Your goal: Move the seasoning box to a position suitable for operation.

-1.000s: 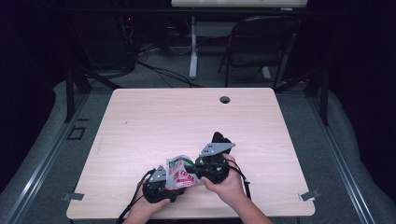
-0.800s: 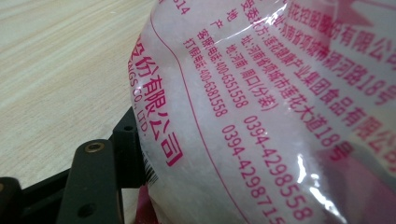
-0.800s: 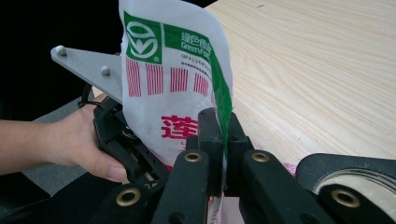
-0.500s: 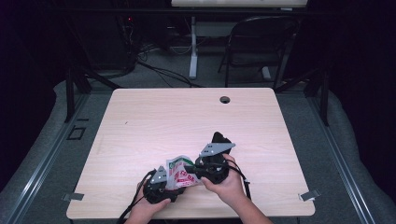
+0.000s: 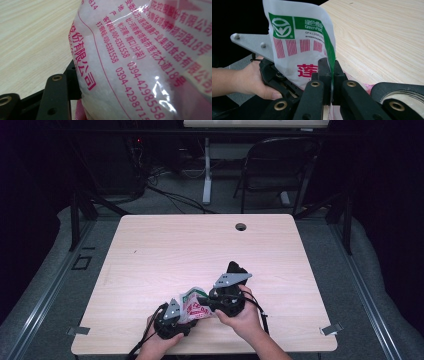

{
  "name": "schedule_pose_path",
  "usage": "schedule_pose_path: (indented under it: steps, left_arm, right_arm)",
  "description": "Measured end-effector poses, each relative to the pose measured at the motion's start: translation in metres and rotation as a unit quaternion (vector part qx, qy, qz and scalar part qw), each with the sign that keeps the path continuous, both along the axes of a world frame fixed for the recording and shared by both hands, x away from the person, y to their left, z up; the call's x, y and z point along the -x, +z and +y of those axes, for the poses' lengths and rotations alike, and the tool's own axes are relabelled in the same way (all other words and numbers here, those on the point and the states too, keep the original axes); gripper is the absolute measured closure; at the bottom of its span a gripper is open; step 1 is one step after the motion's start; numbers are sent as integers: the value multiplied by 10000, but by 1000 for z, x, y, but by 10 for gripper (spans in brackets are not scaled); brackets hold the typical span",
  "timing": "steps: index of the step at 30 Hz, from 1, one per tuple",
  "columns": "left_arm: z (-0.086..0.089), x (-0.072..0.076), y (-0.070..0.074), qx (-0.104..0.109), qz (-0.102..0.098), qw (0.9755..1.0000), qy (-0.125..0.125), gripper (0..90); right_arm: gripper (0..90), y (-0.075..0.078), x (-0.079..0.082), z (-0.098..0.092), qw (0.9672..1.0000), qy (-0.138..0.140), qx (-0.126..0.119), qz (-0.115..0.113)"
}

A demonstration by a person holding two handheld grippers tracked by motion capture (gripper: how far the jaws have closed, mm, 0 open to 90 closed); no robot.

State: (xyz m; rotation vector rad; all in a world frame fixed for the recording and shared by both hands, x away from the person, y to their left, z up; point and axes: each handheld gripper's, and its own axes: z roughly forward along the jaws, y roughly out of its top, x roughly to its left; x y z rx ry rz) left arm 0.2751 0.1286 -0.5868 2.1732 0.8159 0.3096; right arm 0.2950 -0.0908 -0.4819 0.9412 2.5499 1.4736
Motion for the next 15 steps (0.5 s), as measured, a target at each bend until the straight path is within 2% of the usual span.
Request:
schedule_pose_path:
  steps: [9, 15]
  left_arm:
    - [2, -1, 0, 99, 69, 9999, -87, 466]
    - [1, 0, 0, 84, -22, 9999, -52, 483]
  right_arm:
    - [900, 0, 0, 0, 10000, 0, -48, 17]
    - [900, 0, 0, 0, 10000, 12, -57, 22]
